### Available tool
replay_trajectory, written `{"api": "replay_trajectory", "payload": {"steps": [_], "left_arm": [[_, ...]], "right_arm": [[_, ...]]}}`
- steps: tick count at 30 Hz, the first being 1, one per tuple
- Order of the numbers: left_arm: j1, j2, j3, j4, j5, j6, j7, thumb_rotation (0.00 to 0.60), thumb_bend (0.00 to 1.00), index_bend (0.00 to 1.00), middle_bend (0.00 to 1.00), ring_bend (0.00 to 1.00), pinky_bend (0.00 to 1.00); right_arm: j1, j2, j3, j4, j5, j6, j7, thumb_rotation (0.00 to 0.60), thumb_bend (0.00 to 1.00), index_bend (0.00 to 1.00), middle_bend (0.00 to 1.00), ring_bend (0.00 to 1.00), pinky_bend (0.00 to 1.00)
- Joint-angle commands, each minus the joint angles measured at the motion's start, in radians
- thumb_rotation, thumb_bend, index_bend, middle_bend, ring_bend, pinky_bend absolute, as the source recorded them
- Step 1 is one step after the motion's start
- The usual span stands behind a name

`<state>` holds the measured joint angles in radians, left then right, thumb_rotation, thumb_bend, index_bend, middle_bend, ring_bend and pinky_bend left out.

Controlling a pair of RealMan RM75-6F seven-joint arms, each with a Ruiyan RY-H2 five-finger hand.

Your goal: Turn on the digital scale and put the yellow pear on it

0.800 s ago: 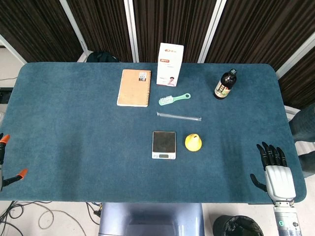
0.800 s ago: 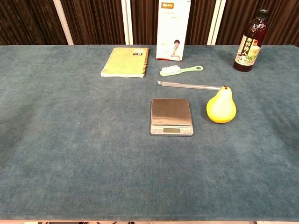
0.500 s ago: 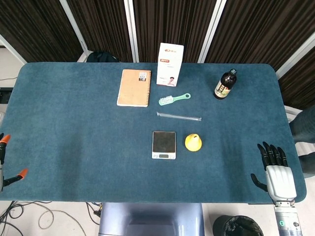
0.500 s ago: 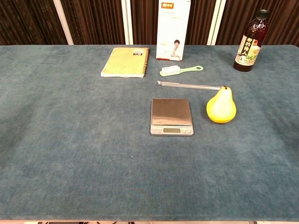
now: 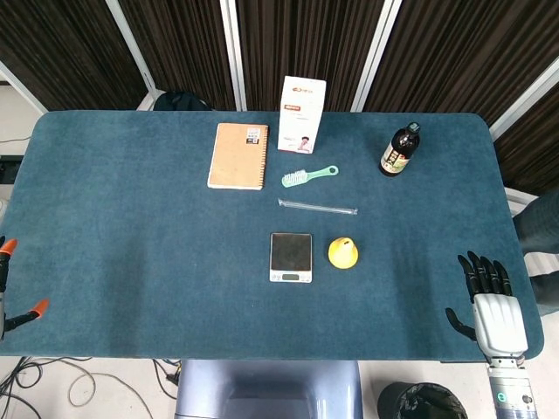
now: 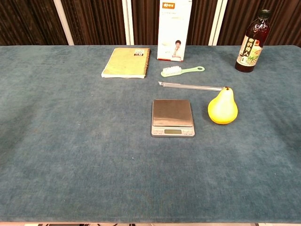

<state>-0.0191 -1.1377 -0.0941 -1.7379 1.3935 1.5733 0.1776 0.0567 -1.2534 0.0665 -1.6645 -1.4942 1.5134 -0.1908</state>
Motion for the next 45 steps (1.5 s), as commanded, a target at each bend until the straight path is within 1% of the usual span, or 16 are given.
{"api": "replay_trajectory", "payload": {"steps": [1,5,8,10,11,12,15,18,22,26,28,31,33,36,40,45], "left_arm": [[-0.001,-0.001,0.003,0.000,0.002,-0.003,0.003,0.600,0.10,0.07,0.00,0.00,0.00],[0.001,0.001,0.003,-0.002,-0.001,-0.003,-0.001,0.600,0.10,0.07,0.00,0.00,0.00],[0.003,0.002,-0.001,-0.002,-0.005,0.002,-0.002,0.600,0.10,0.07,0.00,0.00,0.00],[0.004,0.003,-0.001,-0.002,-0.006,0.002,-0.002,0.600,0.10,0.07,0.00,0.00,0.00],[0.004,0.003,0.000,-0.003,-0.005,0.001,-0.002,0.600,0.10,0.07,0.00,0.00,0.00],[0.004,0.003,0.002,-0.004,-0.003,0.000,-0.001,0.600,0.10,0.07,0.00,0.00,0.00],[0.004,0.003,0.004,-0.005,0.001,0.000,-0.001,0.600,0.10,0.07,0.00,0.00,0.00],[0.004,0.003,0.003,-0.005,-0.001,0.000,-0.001,0.600,0.10,0.07,0.00,0.00,0.00],[0.003,0.004,0.001,-0.005,-0.007,-0.002,-0.003,0.600,0.10,0.07,0.00,0.00,0.00],[0.003,0.006,0.002,-0.005,-0.009,-0.006,-0.005,0.600,0.10,0.07,0.00,0.00,0.00],[0.003,0.006,0.000,-0.005,-0.011,-0.007,-0.006,0.600,0.10,0.07,0.00,0.00,0.00],[0.002,0.007,-0.001,-0.004,-0.016,-0.009,-0.008,0.600,0.10,0.07,0.00,0.00,0.00],[0.001,0.008,-0.001,-0.003,-0.018,-0.012,-0.008,0.600,0.10,0.07,0.00,0.00,0.00],[0.000,0.008,-0.003,-0.002,-0.022,-0.016,-0.008,0.600,0.10,0.07,0.00,0.00,0.00],[-0.002,0.008,-0.006,-0.001,-0.031,-0.021,-0.007,0.600,0.10,0.07,0.00,0.00,0.00],[-0.003,0.008,-0.006,-0.001,-0.033,-0.023,-0.004,0.600,0.10,0.07,0.00,0.00,0.00]], "right_arm": [[0.001,0.001,-0.001,0.001,-0.007,0.001,0.010,0.600,0.33,0.01,0.06,0.00,0.00],[0.003,0.004,-0.005,-0.003,-0.037,0.012,0.041,0.600,0.33,0.01,0.06,0.03,0.01],[0.005,0.019,-0.023,-0.025,-0.086,0.019,0.119,0.600,0.33,0.01,0.08,0.12,0.11],[0.014,0.043,-0.046,-0.047,-0.126,0.003,0.184,0.600,0.33,0.01,0.12,0.18,0.17],[0.025,0.070,-0.060,-0.063,-0.146,-0.020,0.213,0.600,0.33,0.01,0.15,0.21,0.21],[0.039,0.099,-0.070,-0.082,-0.162,-0.044,0.229,0.600,0.33,0.01,0.21,0.27,0.29],[0.080,0.158,-0.074,-0.129,-0.194,-0.098,0.243,0.600,0.33,0.01,0.32,0.43,0.47],[0.128,0.201,-0.069,-0.176,-0.195,-0.174,0.242,0.600,0.35,0.02,0.42,0.53,0.61],[0.204,0.228,-0.047,-0.232,-0.154,-0.298,0.227,0.600,0.45,0.03,0.53,0.60,0.64],[0.258,0.193,-0.021,-0.247,-0.100,-0.384,0.153,0.600,0.59,0.03,0.63,0.69,0.69],[0.284,0.158,-0.005,-0.249,-0.065,-0.419,0.096,0.600,0.68,0.03,0.68,0.74,0.73],[0.309,0.102,0.017,-0.242,-0.010,-0.446,0.012,0.600,0.79,0.03,0.74,0.79,0.75],[0.329,0.052,0.029,-0.234,0.037,-0.468,-0.065,0.600,0.83,0.03,0.77,0.83,0.76],[0.354,-0.007,0.037,-0.227,0.101,-0.499,-0.155,0.600,0.85,0.03,0.79,0.85,0.78],[0.397,-0.084,0.036,-0.223,0.201,-0.541,-0.316,0.600,0.87,0.03,0.79,0.85,0.81],[0.431,-0.164,0.035,-0.232,0.285,-0.531,-0.468,0.600,0.89,0.03,0.79,0.86,0.83]]}}
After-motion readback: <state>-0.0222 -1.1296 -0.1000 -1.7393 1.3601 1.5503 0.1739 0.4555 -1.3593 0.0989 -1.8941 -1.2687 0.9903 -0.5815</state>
